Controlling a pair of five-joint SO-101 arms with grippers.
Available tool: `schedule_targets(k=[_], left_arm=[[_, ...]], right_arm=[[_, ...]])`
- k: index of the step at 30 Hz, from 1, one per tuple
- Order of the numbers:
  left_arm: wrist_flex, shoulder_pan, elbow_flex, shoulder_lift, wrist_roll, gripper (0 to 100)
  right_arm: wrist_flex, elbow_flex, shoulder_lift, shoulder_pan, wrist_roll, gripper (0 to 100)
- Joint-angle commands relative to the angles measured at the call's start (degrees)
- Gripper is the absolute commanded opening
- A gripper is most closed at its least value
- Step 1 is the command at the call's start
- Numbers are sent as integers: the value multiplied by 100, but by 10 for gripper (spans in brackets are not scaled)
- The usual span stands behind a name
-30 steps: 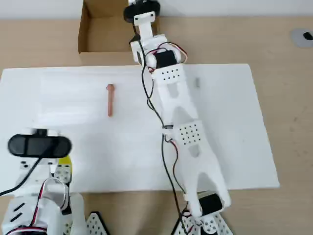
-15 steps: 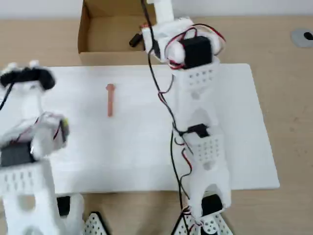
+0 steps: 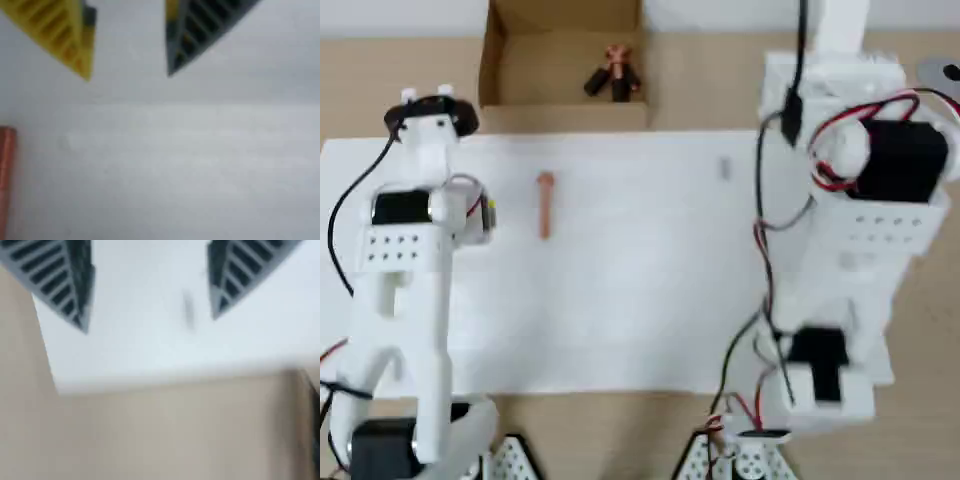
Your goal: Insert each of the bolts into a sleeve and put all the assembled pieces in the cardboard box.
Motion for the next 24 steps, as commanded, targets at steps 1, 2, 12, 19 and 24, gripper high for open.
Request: schedule_targets(k=[1,2,12,19,24], left_arm=[[-88,378,-914,479,18,113],[-88,527,-1116,673,18,113],[-53,1512,-3200,2879,18,113],[-9,1477,-4132,4242,44,112],[88,1468,-4431,4655,220,111]], right_arm=[[26,2457,-1165,171,44,194],[-88,2985,-1402,171,35,194],[-1688,6510,-3345,664,53,194],[-2154,7635,-4224,1147,545,194],[-2462,8092,-4611,1473,774,194]])
